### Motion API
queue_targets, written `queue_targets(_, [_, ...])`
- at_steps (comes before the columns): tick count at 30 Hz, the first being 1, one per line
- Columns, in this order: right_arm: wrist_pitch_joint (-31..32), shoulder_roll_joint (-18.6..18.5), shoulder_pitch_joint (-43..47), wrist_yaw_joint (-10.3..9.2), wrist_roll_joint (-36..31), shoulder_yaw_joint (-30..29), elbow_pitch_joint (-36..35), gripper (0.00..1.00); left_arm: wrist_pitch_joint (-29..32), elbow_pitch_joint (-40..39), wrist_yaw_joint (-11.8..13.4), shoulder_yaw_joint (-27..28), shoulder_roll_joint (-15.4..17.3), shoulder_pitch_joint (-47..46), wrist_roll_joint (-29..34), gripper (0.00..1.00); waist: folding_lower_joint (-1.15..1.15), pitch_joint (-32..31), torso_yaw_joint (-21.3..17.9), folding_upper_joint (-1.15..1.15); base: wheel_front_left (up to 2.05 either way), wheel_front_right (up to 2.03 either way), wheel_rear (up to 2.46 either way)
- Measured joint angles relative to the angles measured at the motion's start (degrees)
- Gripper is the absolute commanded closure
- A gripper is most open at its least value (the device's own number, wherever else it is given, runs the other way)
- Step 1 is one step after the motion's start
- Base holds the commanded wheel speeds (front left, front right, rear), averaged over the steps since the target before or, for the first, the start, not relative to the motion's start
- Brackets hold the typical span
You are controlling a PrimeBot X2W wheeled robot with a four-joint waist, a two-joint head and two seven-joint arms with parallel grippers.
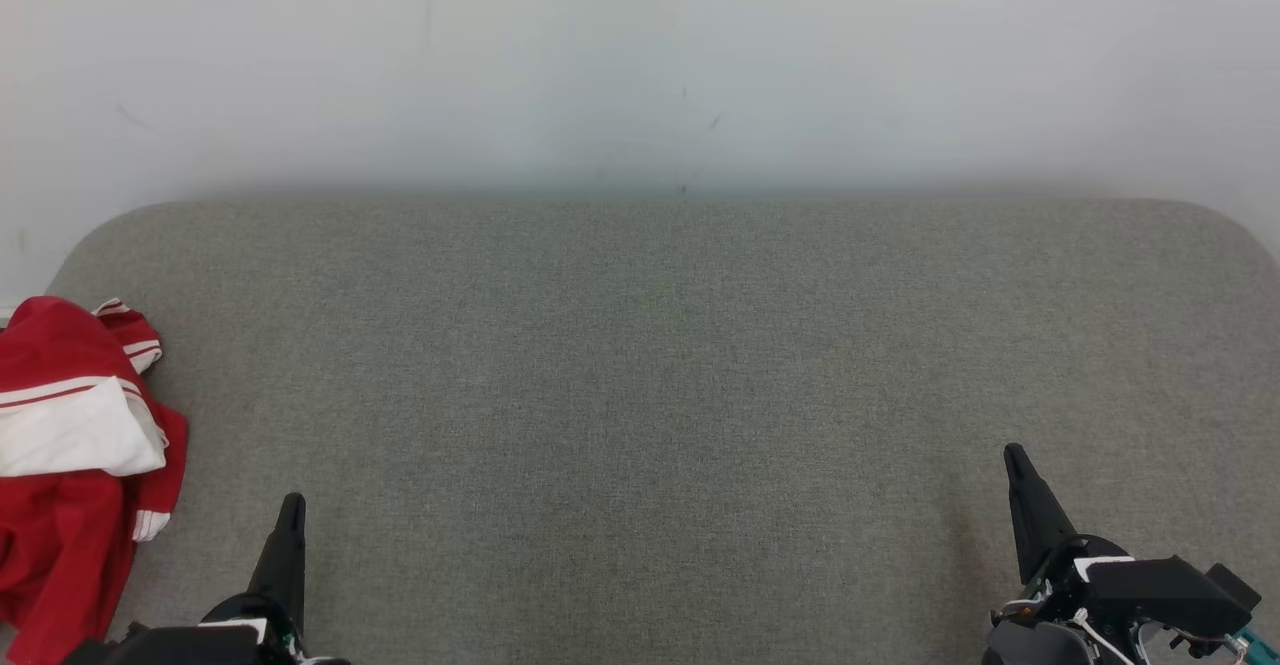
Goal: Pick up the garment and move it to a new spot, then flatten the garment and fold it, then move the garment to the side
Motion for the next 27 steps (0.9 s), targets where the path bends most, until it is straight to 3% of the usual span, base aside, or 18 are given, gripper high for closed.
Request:
queue_targets(20, [0.0,0.0,0.1,0.0,0.0,0.0,0.1,1.0,0.0,0.1,0.0,0.0,0.0,0.1,0.0,1.0,0.0,0.0,0.0,0.0,0.0,0.0,0.0])
queue_targets(21, [0.0,0.0,0.3,0.0,0.0,0.0,0.5,0.0,0.0,0.5,0.0,-0.1,-0.1,0.2,0.0,0.0,0.0,0.0,0.0,0.0,0.0,0.0,0.0])
queue_targets(27, [-0.5,0.2,2.3,0.0,-0.2,0.3,2.3,0.0,-0.6,2.4,0.1,-0.7,-0.5,2.3,0.3,0.0,0.0,0.0,0.0,0.0,0.0,0.0,0.0])
